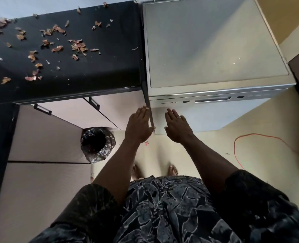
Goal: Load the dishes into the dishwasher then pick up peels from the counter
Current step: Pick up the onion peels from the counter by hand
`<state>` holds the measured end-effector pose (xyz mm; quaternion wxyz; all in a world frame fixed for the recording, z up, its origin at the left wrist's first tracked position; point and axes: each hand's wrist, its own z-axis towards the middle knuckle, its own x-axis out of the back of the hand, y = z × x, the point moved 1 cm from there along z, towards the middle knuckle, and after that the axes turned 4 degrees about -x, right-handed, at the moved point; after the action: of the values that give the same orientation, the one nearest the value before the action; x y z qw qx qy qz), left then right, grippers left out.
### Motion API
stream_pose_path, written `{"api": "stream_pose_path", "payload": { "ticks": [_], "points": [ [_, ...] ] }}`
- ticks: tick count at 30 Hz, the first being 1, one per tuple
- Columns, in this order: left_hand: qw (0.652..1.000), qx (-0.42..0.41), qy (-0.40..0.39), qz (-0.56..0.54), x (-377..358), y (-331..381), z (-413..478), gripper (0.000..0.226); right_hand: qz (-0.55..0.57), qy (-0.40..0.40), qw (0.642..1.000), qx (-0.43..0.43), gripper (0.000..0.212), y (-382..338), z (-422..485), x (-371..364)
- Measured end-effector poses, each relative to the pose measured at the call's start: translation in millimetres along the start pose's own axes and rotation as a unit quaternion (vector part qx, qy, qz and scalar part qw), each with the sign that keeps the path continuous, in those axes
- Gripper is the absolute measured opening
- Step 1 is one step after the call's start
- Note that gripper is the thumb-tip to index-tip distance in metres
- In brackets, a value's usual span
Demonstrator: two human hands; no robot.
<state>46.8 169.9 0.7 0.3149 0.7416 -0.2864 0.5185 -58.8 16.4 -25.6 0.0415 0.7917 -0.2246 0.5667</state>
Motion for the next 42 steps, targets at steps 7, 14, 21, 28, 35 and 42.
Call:
{"api": "stream_pose_path", "payload": {
  "ticks": [7,14,21,28,35,42],
  "points": [
    [0.997,-0.010,-0.078,0.014,-13.1,-15.4,-14.5,0.090,-0.003,-0.034,0.999,-0.002,0.070,-6.2,20.3,-2.1],
    [0.996,-0.013,-0.084,0.013,-6.6,-29.3,-18.1,0.086,0.006,-0.036,0.999,0.000,0.070,-20.0,37.2,-1.1],
    [0.997,-0.014,-0.070,-0.004,-3.1,-46.5,-16.4,0.086,0.011,-0.034,0.999,-0.027,0.068,-24.4,44.0,-3.3],
    [0.997,-0.020,-0.075,-0.009,-2.7,-63.6,-13.9,0.086,-0.005,-0.033,0.998,-0.047,0.069,-30.2,45.2,-8.1],
    [0.996,-0.039,-0.080,-0.020,-3.4,-73.2,-9.5,0.087,-0.036,-0.027,0.995,-0.086,0.067,-39.9,45.9,-8.4],
    [0.994,-0.065,-0.085,-0.032,-12.7,-76.9,-12.9,0.087,-0.045,-0.036,0.993,-0.106,0.068,-45.8,49.0,-8.5]
  ]
}}
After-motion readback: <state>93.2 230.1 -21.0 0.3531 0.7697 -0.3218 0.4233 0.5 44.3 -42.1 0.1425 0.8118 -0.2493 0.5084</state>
